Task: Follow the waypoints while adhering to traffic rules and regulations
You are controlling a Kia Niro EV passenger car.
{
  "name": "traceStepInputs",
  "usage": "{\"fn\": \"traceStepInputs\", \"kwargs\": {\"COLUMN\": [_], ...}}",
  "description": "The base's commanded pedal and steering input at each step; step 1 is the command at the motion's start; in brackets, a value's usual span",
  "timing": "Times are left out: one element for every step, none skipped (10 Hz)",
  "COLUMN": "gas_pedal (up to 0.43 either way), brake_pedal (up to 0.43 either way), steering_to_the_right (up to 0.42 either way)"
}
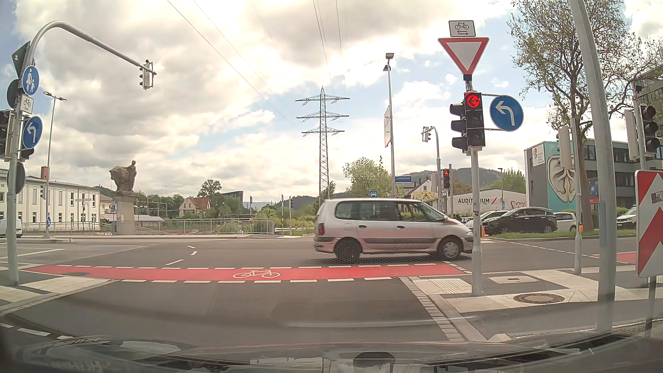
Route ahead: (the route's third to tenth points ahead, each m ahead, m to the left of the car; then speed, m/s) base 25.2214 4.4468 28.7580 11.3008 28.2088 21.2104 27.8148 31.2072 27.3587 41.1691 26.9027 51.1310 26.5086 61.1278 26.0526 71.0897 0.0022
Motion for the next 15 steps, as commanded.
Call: {"fn": "traceStepInputs", "kwargs": {"gas_pedal": [0.000,0.000,0.000,0.000,0.000,0.000,0.000,0.000,0.000,0.000,0.000,0.000,0.000,0.000,0.000], "brake_pedal": [0.250,0.250,0.250,0.250,0.250,0.250,0.250,0.250,0.250,0.250,0.250,0.250,0.250,0.250,0.250], "steering_to_the_right": [-0.004,-0.004,-0.004,-0.004,-0.004,-0.004,-0.004,-0.004,-0.004,-0.004,-0.004,-0.004,-0.004,-0.004,-0.004]}}
